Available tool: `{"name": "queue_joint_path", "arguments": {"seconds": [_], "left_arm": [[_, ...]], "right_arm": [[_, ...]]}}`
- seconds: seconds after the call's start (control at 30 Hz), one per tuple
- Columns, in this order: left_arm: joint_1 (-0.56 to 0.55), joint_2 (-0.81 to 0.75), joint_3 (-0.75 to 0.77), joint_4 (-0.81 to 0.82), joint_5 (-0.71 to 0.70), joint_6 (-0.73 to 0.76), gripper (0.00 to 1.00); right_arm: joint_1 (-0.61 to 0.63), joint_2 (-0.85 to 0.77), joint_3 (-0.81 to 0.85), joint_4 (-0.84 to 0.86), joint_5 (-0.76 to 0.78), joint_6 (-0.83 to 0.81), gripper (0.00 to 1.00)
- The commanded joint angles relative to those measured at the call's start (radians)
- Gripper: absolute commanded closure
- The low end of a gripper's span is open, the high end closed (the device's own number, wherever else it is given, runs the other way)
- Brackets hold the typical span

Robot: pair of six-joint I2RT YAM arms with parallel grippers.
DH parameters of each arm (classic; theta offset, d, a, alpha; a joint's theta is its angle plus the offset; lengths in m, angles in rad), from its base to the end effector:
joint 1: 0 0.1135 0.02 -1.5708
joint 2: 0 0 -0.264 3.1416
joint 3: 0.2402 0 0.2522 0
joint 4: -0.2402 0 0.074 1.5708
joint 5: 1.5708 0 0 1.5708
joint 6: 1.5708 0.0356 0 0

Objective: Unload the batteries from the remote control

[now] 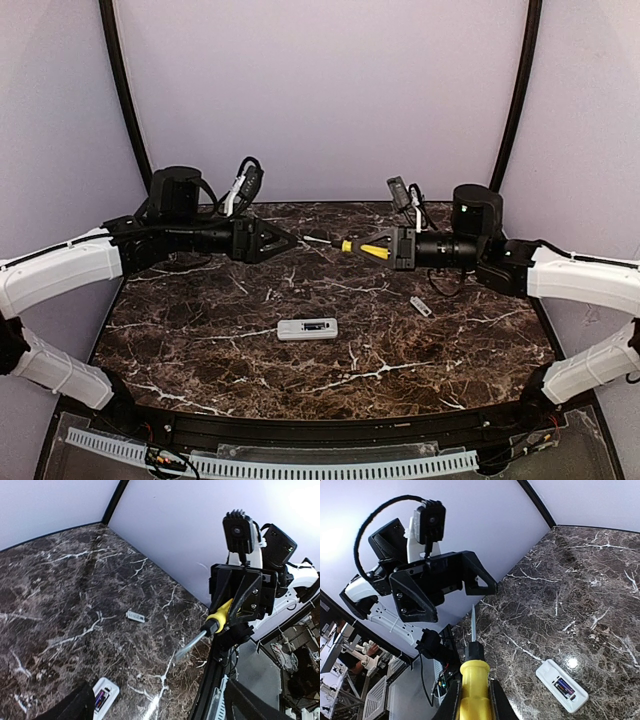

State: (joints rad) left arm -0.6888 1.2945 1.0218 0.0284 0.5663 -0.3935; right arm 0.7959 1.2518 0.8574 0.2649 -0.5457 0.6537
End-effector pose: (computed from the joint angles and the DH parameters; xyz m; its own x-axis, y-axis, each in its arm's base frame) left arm 0.2202 -0.2061 0.3341 -0.5322 0.0191 -0.8464 0.7950 0.3550 -0.4919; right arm 0.1897 0.2201 0.3120 -0.6621 0.0668 -0.7464 -0.7157 0.2389 0.6562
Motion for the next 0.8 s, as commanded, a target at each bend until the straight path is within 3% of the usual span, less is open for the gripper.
{"name": "queue_joint_path", "arguments": {"seconds": [0.0, 0.37, 0.57, 0.77], "left_arm": [[0.011, -0.055, 0.065, -0.247, -0.130, 0.171, 0.04], [0.013, -0.085, 0.099, -0.401, -0.471, 0.344, 0.02], [0.013, -0.069, 0.079, -0.463, -0.547, 0.577, 0.01], [0.012, -0.045, 0.011, -0.406, -0.642, 0.669, 0.01]], "right_arm": [[-0.013, -0.044, 0.012, -0.084, 0.072, -0.056, 1.00], [-0.049, -0.135, -0.028, -0.230, 0.180, -0.125, 1.00], [-0.071, -0.189, -0.053, -0.313, 0.223, -0.164, 1.00], [-0.082, -0.214, -0.053, -0.368, 0.260, -0.196, 1.00]]}}
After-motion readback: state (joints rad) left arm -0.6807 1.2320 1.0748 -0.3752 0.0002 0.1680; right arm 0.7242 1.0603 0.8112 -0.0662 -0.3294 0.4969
